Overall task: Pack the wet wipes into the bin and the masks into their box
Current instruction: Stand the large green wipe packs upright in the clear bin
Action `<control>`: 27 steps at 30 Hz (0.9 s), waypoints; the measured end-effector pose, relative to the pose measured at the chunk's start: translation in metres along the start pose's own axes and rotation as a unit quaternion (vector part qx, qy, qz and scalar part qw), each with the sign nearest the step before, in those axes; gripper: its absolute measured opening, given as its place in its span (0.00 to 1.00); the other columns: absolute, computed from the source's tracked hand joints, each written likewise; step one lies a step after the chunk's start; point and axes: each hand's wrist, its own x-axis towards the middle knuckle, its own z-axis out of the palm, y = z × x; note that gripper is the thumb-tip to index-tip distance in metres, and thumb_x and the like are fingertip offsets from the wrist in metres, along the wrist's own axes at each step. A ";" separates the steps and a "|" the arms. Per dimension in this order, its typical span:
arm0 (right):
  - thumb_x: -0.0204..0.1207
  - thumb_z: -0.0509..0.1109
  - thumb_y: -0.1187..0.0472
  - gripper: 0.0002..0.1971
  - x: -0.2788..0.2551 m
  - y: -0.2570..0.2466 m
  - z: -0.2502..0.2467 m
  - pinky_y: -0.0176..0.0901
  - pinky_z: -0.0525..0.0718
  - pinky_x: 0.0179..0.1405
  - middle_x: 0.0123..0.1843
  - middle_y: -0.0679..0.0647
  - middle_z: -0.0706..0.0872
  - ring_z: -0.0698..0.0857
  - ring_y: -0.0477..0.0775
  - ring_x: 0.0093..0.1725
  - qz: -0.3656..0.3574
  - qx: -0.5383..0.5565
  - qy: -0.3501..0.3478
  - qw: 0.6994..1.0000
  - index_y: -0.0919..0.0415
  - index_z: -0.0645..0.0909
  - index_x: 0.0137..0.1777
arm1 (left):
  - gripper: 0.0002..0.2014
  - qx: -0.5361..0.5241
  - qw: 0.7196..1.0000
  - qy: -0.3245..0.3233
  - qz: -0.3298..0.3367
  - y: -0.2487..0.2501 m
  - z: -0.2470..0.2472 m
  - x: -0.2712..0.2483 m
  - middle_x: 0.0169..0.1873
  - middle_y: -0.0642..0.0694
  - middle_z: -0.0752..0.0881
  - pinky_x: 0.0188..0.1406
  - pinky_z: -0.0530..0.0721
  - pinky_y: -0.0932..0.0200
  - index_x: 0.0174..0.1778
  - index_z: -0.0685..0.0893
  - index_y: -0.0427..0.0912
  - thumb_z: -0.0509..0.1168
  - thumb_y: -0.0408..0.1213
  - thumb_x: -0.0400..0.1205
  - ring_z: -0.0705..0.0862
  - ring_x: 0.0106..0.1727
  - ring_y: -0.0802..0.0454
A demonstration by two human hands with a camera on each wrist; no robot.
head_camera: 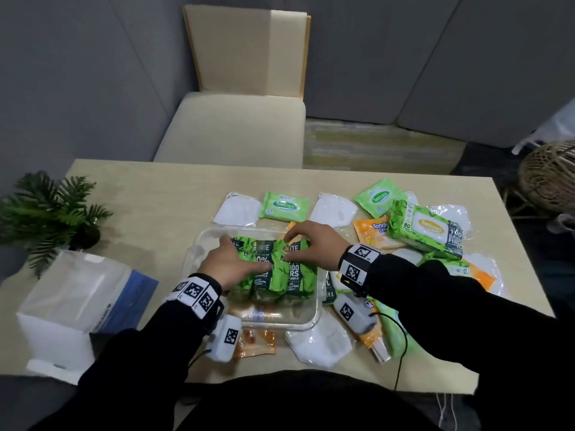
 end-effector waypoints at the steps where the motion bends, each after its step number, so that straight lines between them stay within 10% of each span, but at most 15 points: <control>1: 0.72 0.84 0.47 0.20 -0.001 0.001 0.002 0.52 0.82 0.64 0.63 0.51 0.87 0.84 0.53 0.63 -0.010 0.002 0.005 1.000 0.53 0.89 0.60 | 0.69 0.009 1.000 0.001 -0.002 0.001 -0.001 0.001 0.77 0.40 0.79 0.56 0.91 0.44 0.86 0.58 0.42 0.82 0.72 0.56 0.84 0.69 0.40; 9: 0.76 0.75 0.35 0.38 -0.015 0.021 0.000 0.54 0.68 0.82 0.84 0.52 0.73 0.70 0.53 0.82 -0.084 -0.004 -0.020 0.996 0.48 0.70 0.83 | 0.70 0.017 0.998 0.049 0.036 0.007 0.002 -0.014 0.85 0.39 0.69 0.76 0.78 0.45 0.90 0.47 0.44 0.75 0.78 0.62 0.74 0.82 0.40; 12: 0.73 0.70 0.26 0.48 -0.011 0.030 0.012 0.68 0.68 0.83 0.91 0.56 0.57 0.61 0.63 0.88 -0.076 -0.089 -0.053 0.992 0.40 0.54 0.88 | 0.68 0.085 0.994 0.061 0.041 0.016 0.019 -0.012 0.86 0.33 0.64 0.72 0.80 0.43 0.90 0.36 0.51 0.73 0.75 0.68 0.77 0.79 0.36; 19: 0.72 0.67 0.22 0.50 -0.005 0.026 0.011 0.77 0.66 0.80 0.92 0.55 0.53 0.57 0.66 0.89 -0.066 -0.205 -0.029 0.976 0.38 0.49 0.88 | 0.62 0.105 0.992 0.068 0.032 0.016 0.022 -0.008 0.84 0.30 0.61 0.70 0.81 0.41 0.89 0.37 0.58 0.73 0.72 0.72 0.79 0.75 0.32; 23: 0.75 0.61 0.22 0.54 -0.018 0.020 0.008 0.71 0.60 0.86 0.93 0.57 0.50 0.53 0.62 0.91 -0.165 -0.221 0.008 0.961 0.52 0.47 0.92 | 0.55 0.084 0.994 0.057 0.050 0.021 0.010 -0.012 0.83 0.33 0.64 0.67 0.79 0.48 0.89 0.46 0.62 0.73 0.70 0.74 0.80 0.73 0.36; 27: 0.81 0.60 0.28 0.53 -0.028 0.016 0.012 0.69 0.48 0.89 0.94 0.55 0.39 0.44 0.56 0.92 -0.157 -0.254 -0.086 0.951 0.57 0.39 0.92 | 0.27 0.142 0.983 0.058 0.097 0.034 0.007 -0.019 0.70 0.42 0.73 0.55 0.80 0.53 0.74 0.70 0.70 0.70 0.49 0.82 0.86 0.57 0.40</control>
